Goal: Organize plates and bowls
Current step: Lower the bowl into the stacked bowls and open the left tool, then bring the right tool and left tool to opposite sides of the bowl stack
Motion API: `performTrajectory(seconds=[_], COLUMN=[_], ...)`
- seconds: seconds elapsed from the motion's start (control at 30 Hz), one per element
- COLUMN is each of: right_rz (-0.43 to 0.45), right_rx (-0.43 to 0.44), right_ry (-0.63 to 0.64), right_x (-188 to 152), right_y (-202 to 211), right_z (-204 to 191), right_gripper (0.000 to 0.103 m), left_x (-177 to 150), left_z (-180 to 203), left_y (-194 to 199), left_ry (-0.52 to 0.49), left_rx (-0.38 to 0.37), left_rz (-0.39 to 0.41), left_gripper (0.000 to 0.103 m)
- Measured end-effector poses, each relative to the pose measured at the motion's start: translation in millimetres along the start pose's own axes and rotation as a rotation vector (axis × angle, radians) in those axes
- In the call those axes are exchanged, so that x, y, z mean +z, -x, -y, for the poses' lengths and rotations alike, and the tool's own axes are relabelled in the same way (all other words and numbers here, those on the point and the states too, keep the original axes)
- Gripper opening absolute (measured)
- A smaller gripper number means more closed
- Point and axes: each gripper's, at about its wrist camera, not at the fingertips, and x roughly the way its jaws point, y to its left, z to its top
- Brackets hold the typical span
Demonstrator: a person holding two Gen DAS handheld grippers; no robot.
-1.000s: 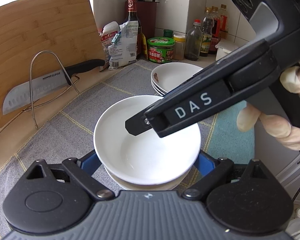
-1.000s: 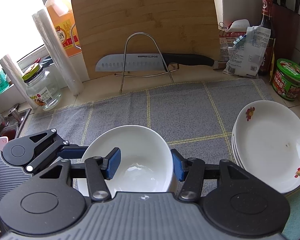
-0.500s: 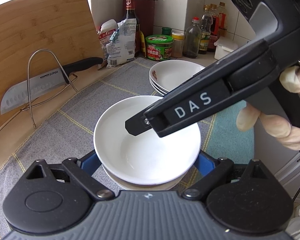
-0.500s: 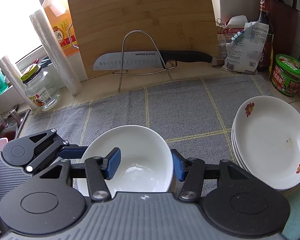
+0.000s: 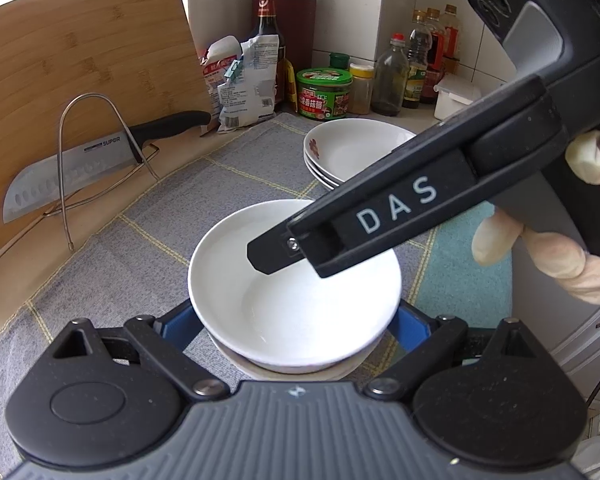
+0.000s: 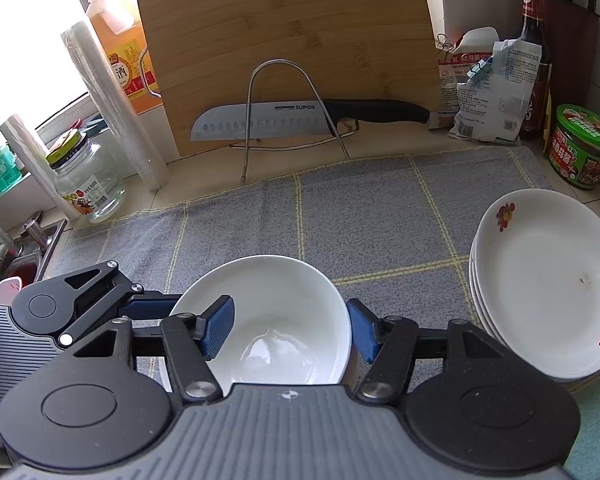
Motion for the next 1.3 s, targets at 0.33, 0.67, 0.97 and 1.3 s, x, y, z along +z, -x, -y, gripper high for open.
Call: performTrajectory(seconds=[0.33, 0.67, 0.97, 1.3], right_rz=[0.046, 0.088, 0.161, 0.139], right_rx=[0.007, -0.023, -0.072, -0.155], right_ry=[0.0, 0.036, 0.069, 0.096], right_x=[1.6, -4.4, -26.9, -64.4], right_y=[11.3, 20.3, 48.9, 67.7], right_z=[0.9, -3.9, -12.4, -27.2], right_gripper=[0.098, 0.102, 0.103, 0.103], left_x=[-3.0, -15.4, -47.1, -79.6], left_z=[0.0, -14.1, -26.1, -26.8], left_y=[17.2, 38.9, 43.4, 17.8], left_ry=[-0.02, 0.046, 0.05, 0.054], left_rx=[0.027, 0.067, 0.052, 0.012], left_rz=[0.032, 0.131, 0.082, -0.026], left_gripper=[0.101, 0.102, 0.102, 0.102])
